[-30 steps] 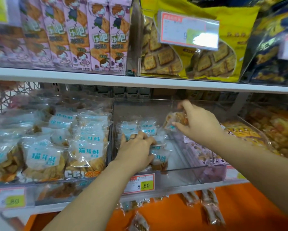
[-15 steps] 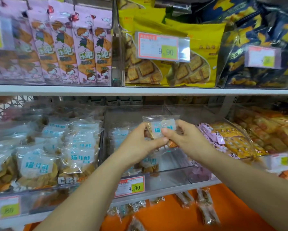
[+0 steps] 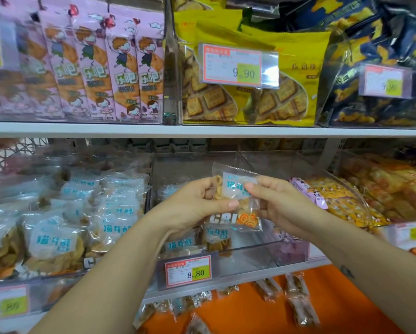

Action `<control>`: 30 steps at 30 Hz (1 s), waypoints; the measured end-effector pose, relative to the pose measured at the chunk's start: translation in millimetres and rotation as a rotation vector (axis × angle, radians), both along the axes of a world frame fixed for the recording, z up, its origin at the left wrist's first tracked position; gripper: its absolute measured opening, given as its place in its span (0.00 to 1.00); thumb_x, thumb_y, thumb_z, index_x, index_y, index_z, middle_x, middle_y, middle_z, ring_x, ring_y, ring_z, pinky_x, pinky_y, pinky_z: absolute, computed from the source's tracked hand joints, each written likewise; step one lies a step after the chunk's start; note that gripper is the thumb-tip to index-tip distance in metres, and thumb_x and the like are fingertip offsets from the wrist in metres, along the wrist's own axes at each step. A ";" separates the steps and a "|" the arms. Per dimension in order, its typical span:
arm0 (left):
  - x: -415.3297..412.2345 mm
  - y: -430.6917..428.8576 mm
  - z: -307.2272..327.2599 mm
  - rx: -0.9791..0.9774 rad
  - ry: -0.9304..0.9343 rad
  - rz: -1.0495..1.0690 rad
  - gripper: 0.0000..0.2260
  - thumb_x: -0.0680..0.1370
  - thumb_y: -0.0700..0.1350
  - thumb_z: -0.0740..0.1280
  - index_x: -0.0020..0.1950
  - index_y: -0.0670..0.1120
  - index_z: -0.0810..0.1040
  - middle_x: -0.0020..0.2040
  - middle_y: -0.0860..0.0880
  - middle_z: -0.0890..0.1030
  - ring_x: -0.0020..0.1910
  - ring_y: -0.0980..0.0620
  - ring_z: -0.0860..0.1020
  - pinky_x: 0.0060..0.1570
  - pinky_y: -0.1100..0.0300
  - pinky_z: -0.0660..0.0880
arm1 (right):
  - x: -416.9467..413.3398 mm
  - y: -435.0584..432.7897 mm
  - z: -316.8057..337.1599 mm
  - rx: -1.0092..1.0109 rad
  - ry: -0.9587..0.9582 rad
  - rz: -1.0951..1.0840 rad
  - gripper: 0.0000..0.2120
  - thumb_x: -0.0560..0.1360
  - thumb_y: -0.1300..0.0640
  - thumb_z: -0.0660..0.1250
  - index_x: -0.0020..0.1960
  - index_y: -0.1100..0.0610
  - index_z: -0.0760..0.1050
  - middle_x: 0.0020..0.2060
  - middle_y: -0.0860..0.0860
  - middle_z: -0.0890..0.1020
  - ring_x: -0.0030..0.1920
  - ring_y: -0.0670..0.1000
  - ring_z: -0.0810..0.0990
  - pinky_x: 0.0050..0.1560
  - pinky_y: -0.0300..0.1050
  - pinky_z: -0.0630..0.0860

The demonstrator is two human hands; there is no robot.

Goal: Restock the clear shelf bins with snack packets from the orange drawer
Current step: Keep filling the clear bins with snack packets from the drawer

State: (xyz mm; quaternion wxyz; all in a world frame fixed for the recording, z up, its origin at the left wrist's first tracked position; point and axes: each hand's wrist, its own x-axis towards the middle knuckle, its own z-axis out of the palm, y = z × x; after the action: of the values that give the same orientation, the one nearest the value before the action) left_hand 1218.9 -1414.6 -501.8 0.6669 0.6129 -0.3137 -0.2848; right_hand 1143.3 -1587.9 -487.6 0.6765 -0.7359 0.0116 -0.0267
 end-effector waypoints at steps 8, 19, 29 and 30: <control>7.4 9.7 1.7 0.427 -0.590 0.255 0.23 0.73 0.48 0.73 0.66 0.55 0.71 0.59 0.56 0.76 0.52 0.57 0.78 0.53 0.64 0.75 | 6.2 -21.5 9.5 -0.700 -0.083 -0.114 0.08 0.67 0.61 0.76 0.42 0.53 0.78 0.43 0.53 0.84 0.36 0.38 0.80 0.35 0.32 0.75; 12.0 0.0 -39.0 1.014 -1.051 0.289 0.15 0.79 0.50 0.63 0.66 0.57 0.74 0.64 0.51 0.74 0.64 0.48 0.71 0.63 0.52 0.67 | 21.0 7.5 -41.9 -1.124 0.100 0.096 0.15 0.68 0.58 0.75 0.34 0.47 0.70 0.36 0.39 0.73 0.44 0.43 0.74 0.36 0.27 0.66; 13.5 4.8 -40.1 1.016 -0.926 0.331 0.13 0.76 0.54 0.66 0.60 0.55 0.76 0.60 0.50 0.70 0.60 0.49 0.72 0.63 0.50 0.69 | 24.6 10.4 -42.9 -0.920 0.355 0.130 0.09 0.74 0.60 0.70 0.39 0.55 0.71 0.44 0.51 0.78 0.36 0.48 0.81 0.37 0.38 0.78; 12.9 4.9 -39.5 1.003 -0.919 0.337 0.11 0.76 0.54 0.66 0.57 0.55 0.77 0.59 0.50 0.70 0.59 0.50 0.72 0.63 0.50 0.69 | 23.9 9.6 -43.3 -0.889 0.369 0.118 0.09 0.74 0.60 0.70 0.40 0.55 0.71 0.44 0.52 0.78 0.37 0.49 0.81 0.35 0.39 0.79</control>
State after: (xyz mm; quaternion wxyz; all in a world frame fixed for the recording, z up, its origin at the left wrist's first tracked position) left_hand 1231.8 -1409.7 -541.3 0.1384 0.9453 -0.2953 0.0003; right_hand 1167.2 -1578.3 -530.9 0.2834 -0.9456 0.0769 0.1403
